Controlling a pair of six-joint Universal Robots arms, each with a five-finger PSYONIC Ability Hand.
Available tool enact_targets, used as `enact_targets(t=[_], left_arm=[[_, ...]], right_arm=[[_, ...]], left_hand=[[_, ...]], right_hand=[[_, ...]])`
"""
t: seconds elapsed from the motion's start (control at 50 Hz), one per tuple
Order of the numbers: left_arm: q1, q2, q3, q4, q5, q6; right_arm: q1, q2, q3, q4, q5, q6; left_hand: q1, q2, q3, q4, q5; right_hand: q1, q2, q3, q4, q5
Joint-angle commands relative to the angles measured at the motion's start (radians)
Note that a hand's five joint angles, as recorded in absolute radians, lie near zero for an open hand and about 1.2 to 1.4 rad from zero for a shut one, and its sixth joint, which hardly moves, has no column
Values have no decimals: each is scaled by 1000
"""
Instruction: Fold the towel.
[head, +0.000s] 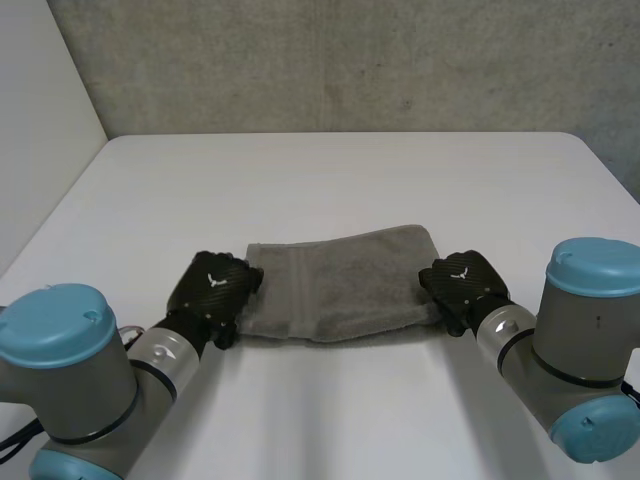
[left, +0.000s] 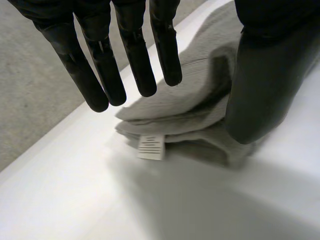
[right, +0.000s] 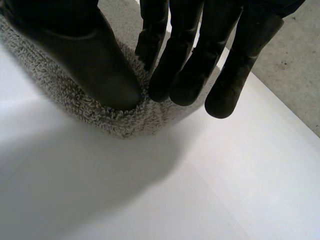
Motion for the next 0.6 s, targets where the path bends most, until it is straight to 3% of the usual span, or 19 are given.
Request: enact_targets(t=[0.02,0.14,0.22,0.38,0.42,0.54,0.56,0.58,0.6], left_arm=[[9,70,0,1,-22,-10],[18,136,7,3,-22,-13],[18,155,24,3,-23,-28],[20,161,104,-8,-26,-201],[24,158,130,-11,-26,-285],[37,158,148,-14,-22,-370],[35,160,151,-17,-22,-382],[35,158,151,-18,-22,-387],[35,158,151,-18,-22,-387]], right_arm=[[-48,-17,18,46,-1,-71],[-111,-135,2,106,-8,-166],[-90,-163,-50,122,-14,-168],[191,-126,-222,106,-44,-118],[336,-44,-272,105,-91,-125],[487,66,-303,119,-148,-119],[496,82,-301,117,-143,-119],[496,89,-304,117,-134,-119],[496,89,-305,117,-134,-119]], left_hand=[[-146,-153,-142,-150,-305],[-219,-227,-215,-223,-379],[-243,-250,-239,-247,-403],[-287,-294,-283,-291,-447],[-287,-294,-283,-291,-447],[-287,-294,-283,-291,-447],[-287,-294,-283,-291,-447],[-287,-294,-283,-291,-447],[-287,-294,-283,-291,-447]], right_hand=[[241,72,78,67,98],[241,72,78,67,98],[241,72,78,67,98],[241,72,78,67,98],[241,72,78,67,98],[241,72,78,67,98],[207,38,44,33,64],[-160,-328,-322,-334,-303],[-163,-332,-326,-337,-306]])
